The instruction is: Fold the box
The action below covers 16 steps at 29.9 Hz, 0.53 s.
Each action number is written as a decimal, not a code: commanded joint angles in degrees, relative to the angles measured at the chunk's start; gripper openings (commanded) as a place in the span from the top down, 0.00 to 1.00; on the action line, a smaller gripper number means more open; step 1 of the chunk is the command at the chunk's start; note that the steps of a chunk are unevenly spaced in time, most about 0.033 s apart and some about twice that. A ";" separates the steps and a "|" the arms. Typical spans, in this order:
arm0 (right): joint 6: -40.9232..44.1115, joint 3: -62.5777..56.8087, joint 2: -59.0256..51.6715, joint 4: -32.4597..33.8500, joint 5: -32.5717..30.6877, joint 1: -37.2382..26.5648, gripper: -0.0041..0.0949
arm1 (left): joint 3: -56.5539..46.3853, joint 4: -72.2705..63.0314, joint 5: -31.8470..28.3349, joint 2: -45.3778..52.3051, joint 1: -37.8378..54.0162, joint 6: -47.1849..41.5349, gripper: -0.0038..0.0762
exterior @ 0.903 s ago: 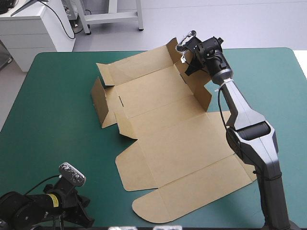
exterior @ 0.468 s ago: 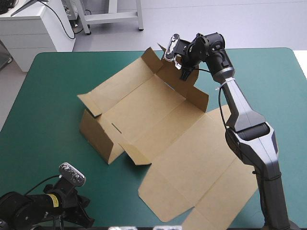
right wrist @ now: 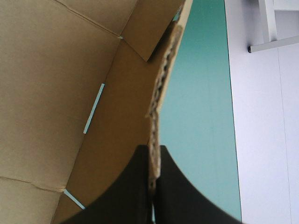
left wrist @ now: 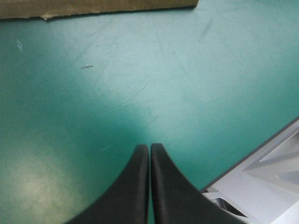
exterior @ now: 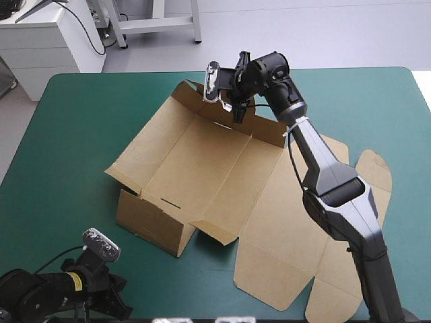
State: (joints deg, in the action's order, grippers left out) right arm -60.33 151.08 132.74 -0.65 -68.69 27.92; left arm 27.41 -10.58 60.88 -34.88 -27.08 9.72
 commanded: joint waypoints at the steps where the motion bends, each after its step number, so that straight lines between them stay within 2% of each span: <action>1: -0.84 2.97 -4.78 0.32 0.45 1.43 0.98 | 1.37 -1.28 -1.70 0.01 -0.11 -0.06 0.96; 6: -0.84 2.97 -5.16 -0.24 1.40 4.00 0.98 | 1.37 -1.28 -1.70 0.01 -0.11 -0.06 0.96; 16: -5.85 2.87 -4.68 -0.64 11.72 9.37 0.98 | 1.37 -1.28 -1.70 0.01 -0.11 -0.23 0.96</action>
State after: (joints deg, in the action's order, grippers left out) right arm -64.00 152.12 132.63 -0.77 -63.23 36.66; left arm 27.41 -10.58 60.88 -34.88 -27.08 9.72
